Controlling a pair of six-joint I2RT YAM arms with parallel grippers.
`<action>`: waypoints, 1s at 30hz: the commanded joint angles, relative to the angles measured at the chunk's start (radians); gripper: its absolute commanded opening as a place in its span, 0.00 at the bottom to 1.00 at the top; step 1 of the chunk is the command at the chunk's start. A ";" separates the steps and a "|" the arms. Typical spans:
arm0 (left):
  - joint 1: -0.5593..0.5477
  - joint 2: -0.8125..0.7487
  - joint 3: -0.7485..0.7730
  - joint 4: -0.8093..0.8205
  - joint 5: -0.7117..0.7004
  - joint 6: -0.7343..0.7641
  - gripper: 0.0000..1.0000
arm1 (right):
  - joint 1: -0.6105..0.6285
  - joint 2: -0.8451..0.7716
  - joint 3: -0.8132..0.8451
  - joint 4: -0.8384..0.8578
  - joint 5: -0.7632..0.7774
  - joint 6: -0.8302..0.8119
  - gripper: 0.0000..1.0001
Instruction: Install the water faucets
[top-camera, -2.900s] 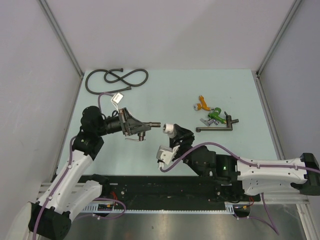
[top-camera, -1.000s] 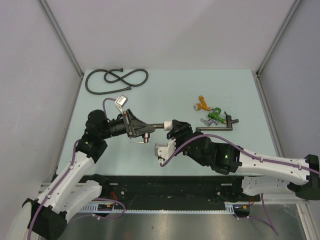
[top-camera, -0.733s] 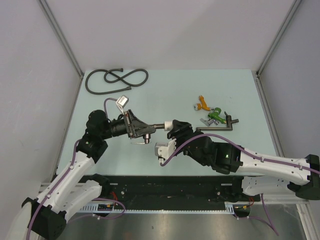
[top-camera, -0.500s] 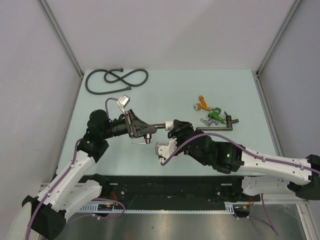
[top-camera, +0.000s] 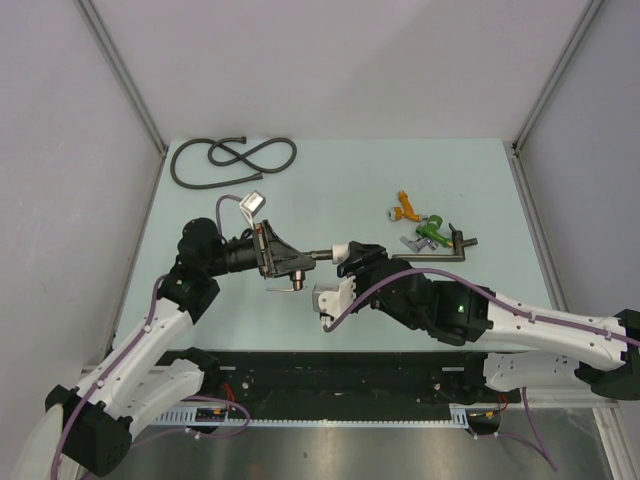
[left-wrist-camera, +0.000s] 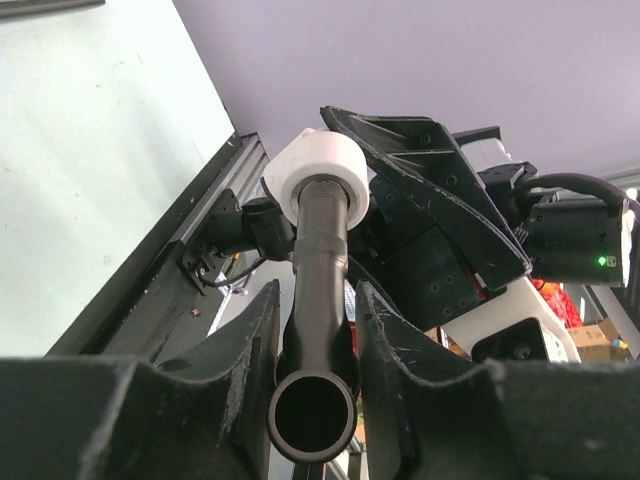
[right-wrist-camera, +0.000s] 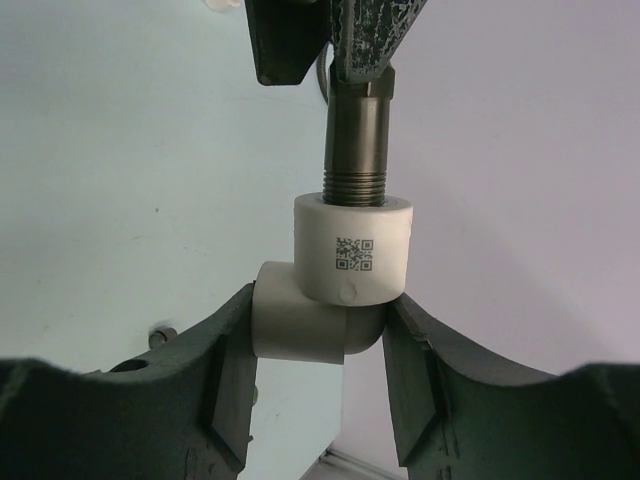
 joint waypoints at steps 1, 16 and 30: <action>-0.019 0.005 0.022 0.095 0.027 0.037 0.00 | 0.022 0.010 0.063 0.013 -0.144 0.023 0.00; -0.020 -0.007 0.008 0.101 0.026 0.204 0.00 | 0.019 0.022 0.095 -0.042 -0.233 0.118 0.00; -0.066 -0.049 -0.023 0.133 0.001 0.308 0.00 | -0.003 0.013 0.120 -0.071 -0.322 0.184 0.00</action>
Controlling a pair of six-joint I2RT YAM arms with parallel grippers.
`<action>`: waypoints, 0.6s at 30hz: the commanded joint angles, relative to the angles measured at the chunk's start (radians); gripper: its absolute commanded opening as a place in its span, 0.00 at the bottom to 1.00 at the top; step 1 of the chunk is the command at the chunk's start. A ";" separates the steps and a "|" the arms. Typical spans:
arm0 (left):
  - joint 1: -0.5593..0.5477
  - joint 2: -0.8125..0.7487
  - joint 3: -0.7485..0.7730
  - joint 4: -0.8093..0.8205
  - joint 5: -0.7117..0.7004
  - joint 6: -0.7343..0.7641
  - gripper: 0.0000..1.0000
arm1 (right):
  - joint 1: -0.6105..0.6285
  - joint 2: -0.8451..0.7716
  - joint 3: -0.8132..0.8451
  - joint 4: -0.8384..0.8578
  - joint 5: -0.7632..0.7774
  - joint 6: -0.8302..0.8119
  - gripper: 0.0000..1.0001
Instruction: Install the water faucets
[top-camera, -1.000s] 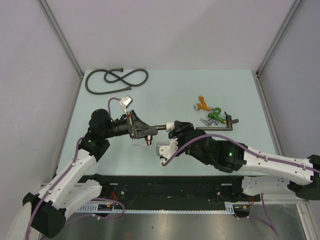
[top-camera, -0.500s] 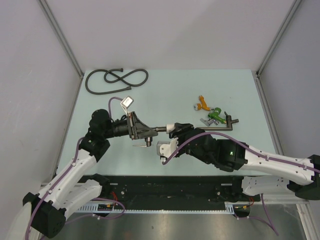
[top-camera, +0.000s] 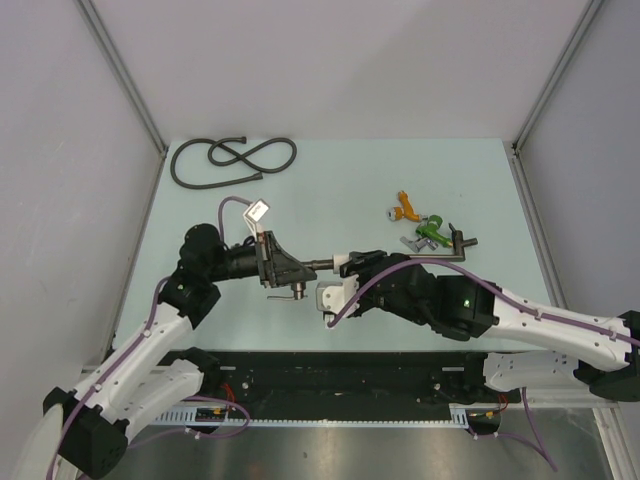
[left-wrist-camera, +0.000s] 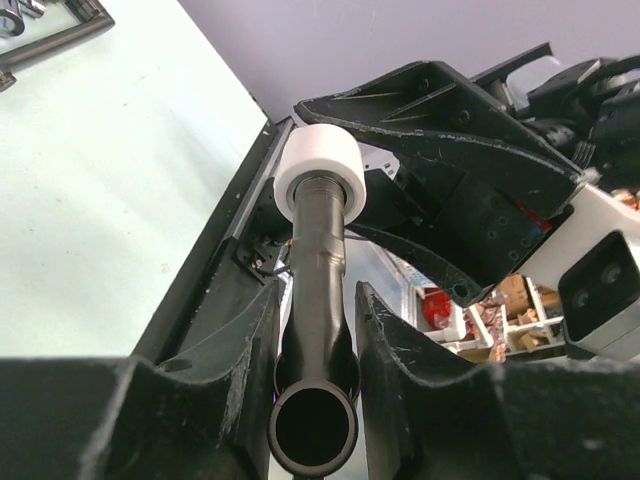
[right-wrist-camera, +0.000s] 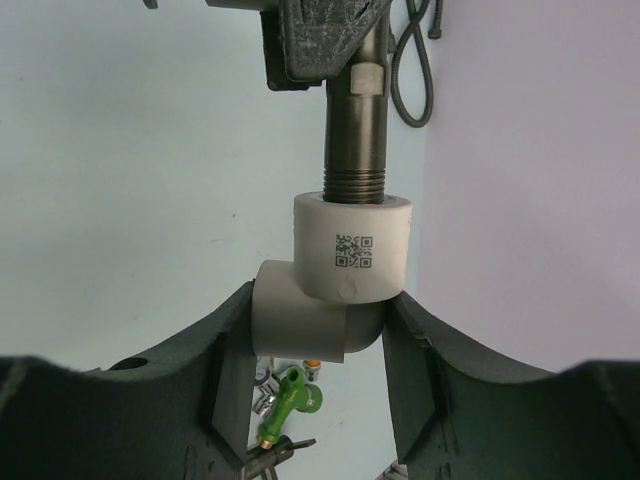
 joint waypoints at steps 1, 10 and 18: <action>-0.038 -0.034 -0.002 0.132 -0.036 0.096 0.00 | 0.012 0.007 0.053 0.077 -0.211 0.036 0.00; -0.059 -0.085 -0.044 0.189 -0.047 0.216 0.00 | -0.014 0.010 0.084 0.031 -0.299 0.078 0.00; -0.105 -0.120 -0.056 0.189 -0.078 0.331 0.00 | -0.039 0.001 0.110 0.000 -0.381 0.118 0.00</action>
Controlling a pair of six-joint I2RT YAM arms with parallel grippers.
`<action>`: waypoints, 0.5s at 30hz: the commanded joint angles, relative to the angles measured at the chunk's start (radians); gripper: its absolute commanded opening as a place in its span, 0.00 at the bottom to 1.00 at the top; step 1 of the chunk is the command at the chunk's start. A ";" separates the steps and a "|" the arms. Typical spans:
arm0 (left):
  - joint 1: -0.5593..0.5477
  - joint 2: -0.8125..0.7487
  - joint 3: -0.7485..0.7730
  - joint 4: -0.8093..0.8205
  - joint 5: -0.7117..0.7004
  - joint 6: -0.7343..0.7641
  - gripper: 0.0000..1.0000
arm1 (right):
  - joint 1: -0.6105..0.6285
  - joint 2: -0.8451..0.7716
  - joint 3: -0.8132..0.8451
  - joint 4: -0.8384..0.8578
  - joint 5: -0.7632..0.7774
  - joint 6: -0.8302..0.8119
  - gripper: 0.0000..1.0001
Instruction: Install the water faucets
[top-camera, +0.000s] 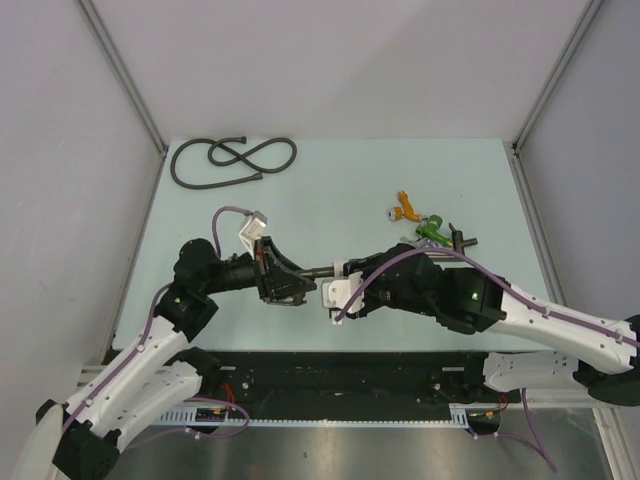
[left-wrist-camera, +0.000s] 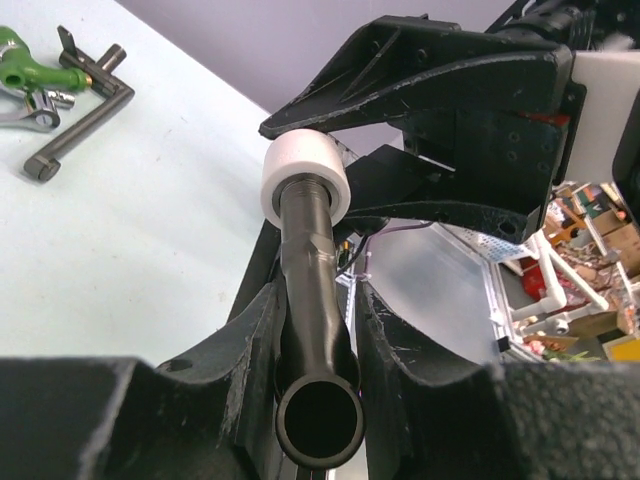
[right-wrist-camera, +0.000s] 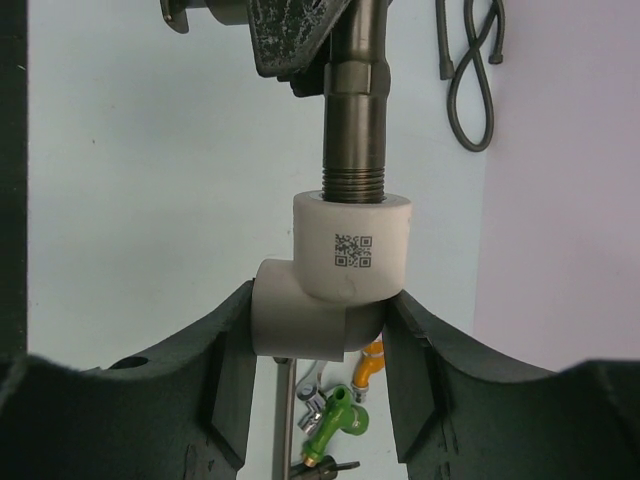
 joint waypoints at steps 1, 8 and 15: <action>-0.053 -0.023 0.010 0.132 -0.034 0.120 0.00 | 0.007 -0.003 0.061 0.093 -0.222 0.049 0.00; -0.096 -0.035 0.004 0.106 -0.055 0.242 0.00 | -0.012 0.006 0.104 0.054 -0.274 0.089 0.00; -0.145 -0.037 0.031 0.035 -0.075 0.442 0.03 | -0.035 0.017 0.138 0.017 -0.335 0.130 0.00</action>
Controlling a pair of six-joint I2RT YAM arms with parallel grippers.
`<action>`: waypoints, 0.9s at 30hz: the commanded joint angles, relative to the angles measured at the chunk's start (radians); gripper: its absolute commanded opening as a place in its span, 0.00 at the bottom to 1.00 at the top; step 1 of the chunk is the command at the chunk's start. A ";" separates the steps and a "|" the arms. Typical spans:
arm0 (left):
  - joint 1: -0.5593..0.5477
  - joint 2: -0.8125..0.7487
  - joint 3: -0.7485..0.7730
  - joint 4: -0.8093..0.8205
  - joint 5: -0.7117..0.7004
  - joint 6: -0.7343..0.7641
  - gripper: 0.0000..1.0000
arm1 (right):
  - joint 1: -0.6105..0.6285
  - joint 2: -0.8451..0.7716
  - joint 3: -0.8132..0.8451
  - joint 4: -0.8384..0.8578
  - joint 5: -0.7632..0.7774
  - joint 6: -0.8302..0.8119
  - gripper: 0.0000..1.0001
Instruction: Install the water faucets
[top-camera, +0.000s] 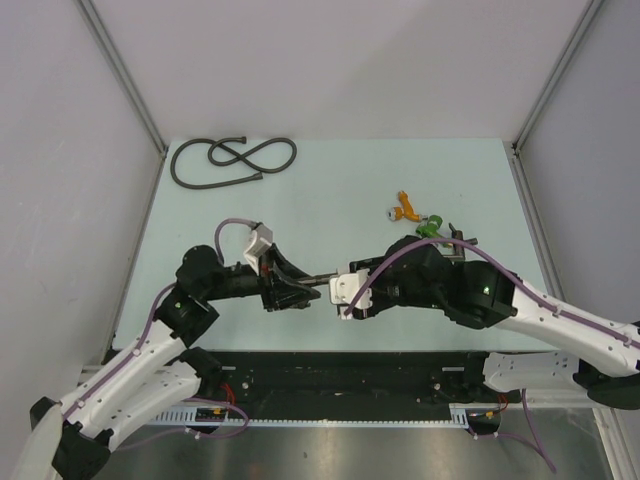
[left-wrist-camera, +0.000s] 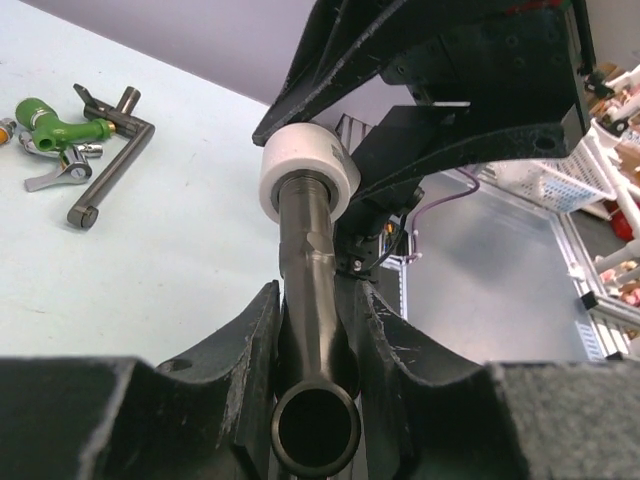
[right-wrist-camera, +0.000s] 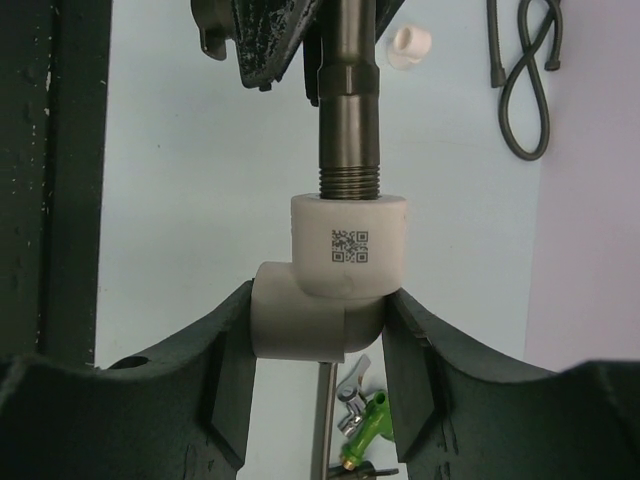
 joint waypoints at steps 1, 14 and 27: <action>-0.055 0.003 0.049 0.019 -0.033 0.230 0.03 | 0.000 0.027 0.074 0.118 -0.212 0.076 0.00; -0.165 -0.015 0.087 -0.039 -0.089 0.546 0.05 | -0.069 0.031 0.108 0.081 -0.376 0.159 0.00; -0.248 -0.072 0.077 -0.021 -0.263 0.747 0.00 | -0.170 0.043 0.108 0.079 -0.495 0.259 0.00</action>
